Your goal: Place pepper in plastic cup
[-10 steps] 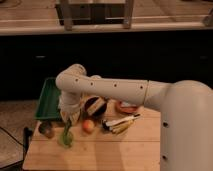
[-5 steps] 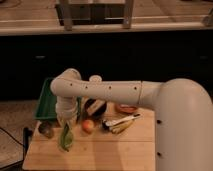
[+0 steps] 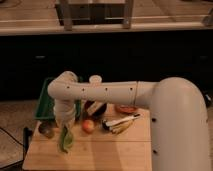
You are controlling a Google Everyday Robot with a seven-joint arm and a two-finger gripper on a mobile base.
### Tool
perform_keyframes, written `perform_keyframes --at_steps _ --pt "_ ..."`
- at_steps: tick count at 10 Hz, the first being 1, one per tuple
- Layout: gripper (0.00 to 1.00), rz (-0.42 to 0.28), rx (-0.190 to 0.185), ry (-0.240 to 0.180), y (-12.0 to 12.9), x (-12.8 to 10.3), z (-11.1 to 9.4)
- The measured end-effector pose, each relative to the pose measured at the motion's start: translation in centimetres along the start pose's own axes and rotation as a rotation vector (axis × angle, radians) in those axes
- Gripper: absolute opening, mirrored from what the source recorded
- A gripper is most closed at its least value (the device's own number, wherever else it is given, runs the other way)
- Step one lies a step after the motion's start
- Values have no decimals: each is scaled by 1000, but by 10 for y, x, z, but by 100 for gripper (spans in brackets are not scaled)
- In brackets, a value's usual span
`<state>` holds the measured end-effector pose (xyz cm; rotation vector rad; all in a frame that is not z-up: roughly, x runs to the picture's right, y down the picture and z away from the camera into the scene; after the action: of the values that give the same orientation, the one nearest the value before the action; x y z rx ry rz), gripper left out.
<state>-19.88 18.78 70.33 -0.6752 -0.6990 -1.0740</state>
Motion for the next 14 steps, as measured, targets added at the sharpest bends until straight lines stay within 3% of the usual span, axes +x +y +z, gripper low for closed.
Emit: perform_keyframes --at_steps 3,4,14 --pt "72 7 -2 -11 0 4 2" --pt "78 8 -4 -14 1 4 3" --pt "80 13 -17 -39 1 6 6"
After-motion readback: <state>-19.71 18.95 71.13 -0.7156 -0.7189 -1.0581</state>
